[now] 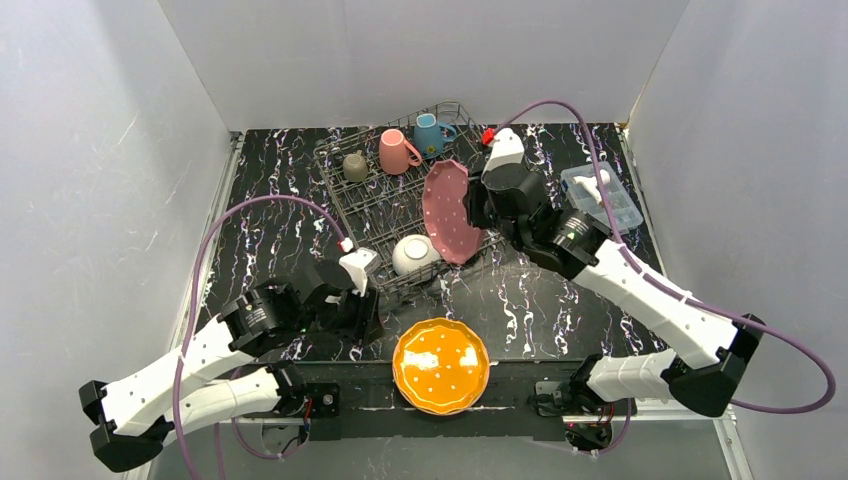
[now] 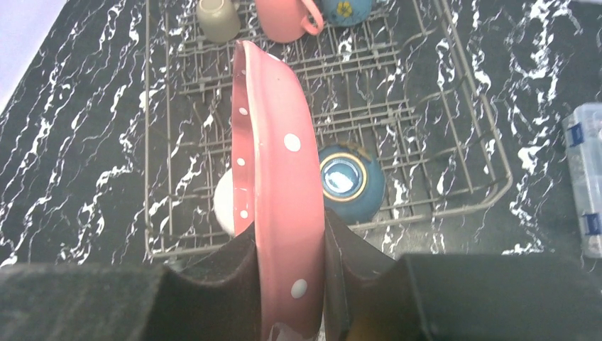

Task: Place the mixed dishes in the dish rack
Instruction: Pick up the plate from the corner of the board, then insert the plate into the dish rack, then pick up the plate from the corner of the board.

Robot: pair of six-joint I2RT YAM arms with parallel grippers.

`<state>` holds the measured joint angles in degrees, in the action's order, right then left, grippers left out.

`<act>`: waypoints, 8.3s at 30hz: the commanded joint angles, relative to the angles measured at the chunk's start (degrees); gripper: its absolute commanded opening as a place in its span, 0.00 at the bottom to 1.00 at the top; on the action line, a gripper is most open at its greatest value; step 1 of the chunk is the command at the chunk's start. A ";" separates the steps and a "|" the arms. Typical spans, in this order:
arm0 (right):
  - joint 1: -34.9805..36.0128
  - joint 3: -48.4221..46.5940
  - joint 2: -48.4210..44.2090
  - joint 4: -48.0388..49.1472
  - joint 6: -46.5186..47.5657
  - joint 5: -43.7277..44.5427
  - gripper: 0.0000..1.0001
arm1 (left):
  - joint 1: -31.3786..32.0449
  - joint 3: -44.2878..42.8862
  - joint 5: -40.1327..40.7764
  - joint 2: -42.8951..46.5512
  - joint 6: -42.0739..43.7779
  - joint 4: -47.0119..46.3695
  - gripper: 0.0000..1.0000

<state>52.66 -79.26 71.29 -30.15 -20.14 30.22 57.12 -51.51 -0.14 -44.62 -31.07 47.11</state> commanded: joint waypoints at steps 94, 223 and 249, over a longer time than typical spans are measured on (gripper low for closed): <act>-25.88 -18.75 42.33 44.78 34.64 -12.94 0.01 | -0.71 3.51 5.37 -2.99 10.50 -1.35 0.33; -23.83 4.96 11.71 26.29 10.40 -20.73 0.98 | -1.73 4.40 6.72 4.41 10.77 -1.84 0.89; -23.74 24.10 -17.94 9.24 -2.39 -37.38 0.87 | -1.75 0.50 5.40 -0.49 -0.76 2.79 0.84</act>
<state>28.95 -56.05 54.81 -16.71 -19.29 -3.60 55.61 -49.30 5.76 -43.72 -27.79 47.27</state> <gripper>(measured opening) 0.891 0.862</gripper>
